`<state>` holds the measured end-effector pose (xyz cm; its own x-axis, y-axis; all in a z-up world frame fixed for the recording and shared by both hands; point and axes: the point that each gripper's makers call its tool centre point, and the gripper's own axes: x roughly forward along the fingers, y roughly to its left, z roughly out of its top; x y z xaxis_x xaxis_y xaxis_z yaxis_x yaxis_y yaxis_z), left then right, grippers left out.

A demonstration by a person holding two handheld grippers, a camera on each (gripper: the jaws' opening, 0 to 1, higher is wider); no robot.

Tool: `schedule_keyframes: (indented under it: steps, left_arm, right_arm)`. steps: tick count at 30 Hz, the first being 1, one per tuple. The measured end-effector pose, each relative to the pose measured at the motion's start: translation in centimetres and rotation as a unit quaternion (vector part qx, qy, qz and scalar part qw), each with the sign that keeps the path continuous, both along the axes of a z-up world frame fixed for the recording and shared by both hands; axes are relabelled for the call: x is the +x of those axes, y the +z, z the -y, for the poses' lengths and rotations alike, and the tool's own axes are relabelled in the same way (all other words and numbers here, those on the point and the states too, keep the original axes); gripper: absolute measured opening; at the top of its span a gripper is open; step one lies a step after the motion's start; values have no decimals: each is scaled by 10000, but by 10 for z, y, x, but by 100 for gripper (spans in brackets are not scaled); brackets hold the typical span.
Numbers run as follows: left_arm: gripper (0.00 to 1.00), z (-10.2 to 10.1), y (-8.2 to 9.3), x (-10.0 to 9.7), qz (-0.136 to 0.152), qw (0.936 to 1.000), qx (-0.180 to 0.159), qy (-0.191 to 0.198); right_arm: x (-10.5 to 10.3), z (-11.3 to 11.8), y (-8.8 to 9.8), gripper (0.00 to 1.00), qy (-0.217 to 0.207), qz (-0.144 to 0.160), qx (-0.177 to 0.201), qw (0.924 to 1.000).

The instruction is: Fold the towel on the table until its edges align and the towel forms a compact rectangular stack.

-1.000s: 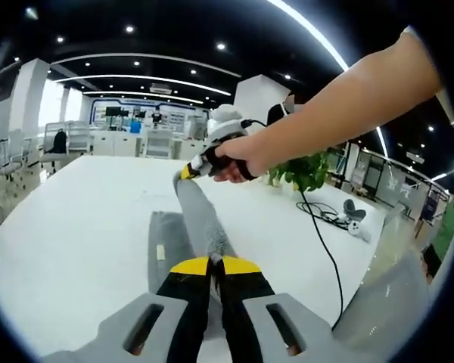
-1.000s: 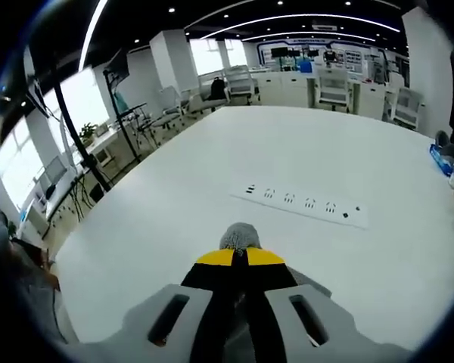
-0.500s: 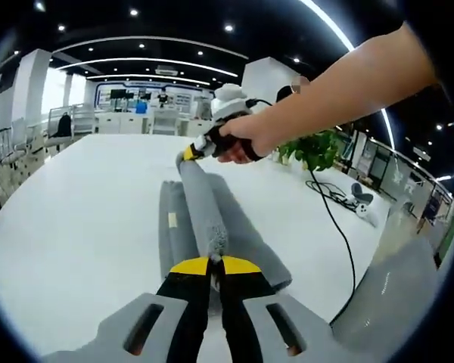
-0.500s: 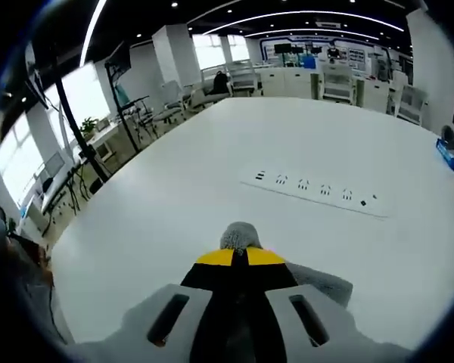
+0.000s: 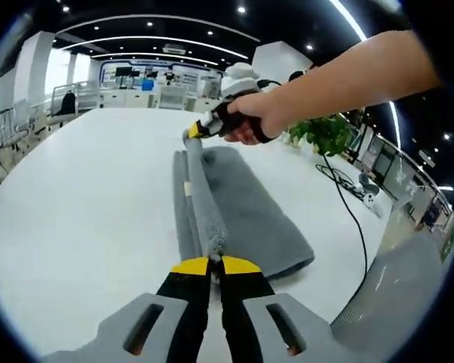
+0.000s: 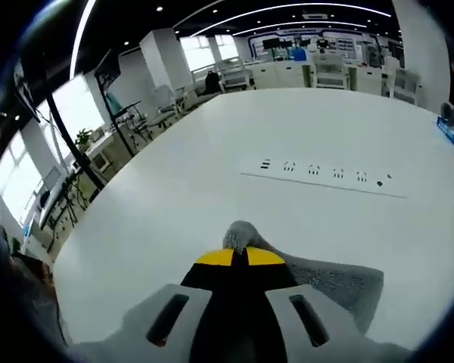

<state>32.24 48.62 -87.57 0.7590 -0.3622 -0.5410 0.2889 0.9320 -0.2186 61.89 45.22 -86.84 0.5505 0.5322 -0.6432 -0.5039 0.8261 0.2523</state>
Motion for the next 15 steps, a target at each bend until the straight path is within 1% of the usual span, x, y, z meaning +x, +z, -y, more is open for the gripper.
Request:
schedule_keyframes:
  steps: [2,4,5,6,8,10,11,13,15]
  left_arm:
    - [4,0,-5,-2,-76,9999,83,-32]
    - [4,-1,-8,-3,-130,9999,86,-53]
    - [4,-1,-9,-4,-171,9998,58,-37]
    - [4,-1,-9,-4,-172,9998,44,-23]
    - [4,-1,-9,-4,-198,9998,21,-28]
    - [5,1,-14,-5,-310,9995,-40,-87]
    - [6,1,-15,-6,-372,9993,-45,-95]
    - [6,-1,-13,-6,-301,9995,20,-110]
    - [6,-4,-13,-8,-323,9994,35,-100]
  right_arm:
    - [-2,-2,-3,1,25,-19,40,10000]
    - [-2,-4,-5,2,72,10,34,10000]
    - [-1,-6,-5,3,132,63,133,9998]
    - [1,-8,-2,3,104,91,287,9995]
    - [2,-9,0,7,75,43,438,9990]
    - [3,-9,6,10,72,139,490,9987]
    - [6,-8,12,11,76,270,537,9982]
    - [9,-5,14,14,57,267,553,9981]
    - [10,2,21,13,57,252,558,9981]
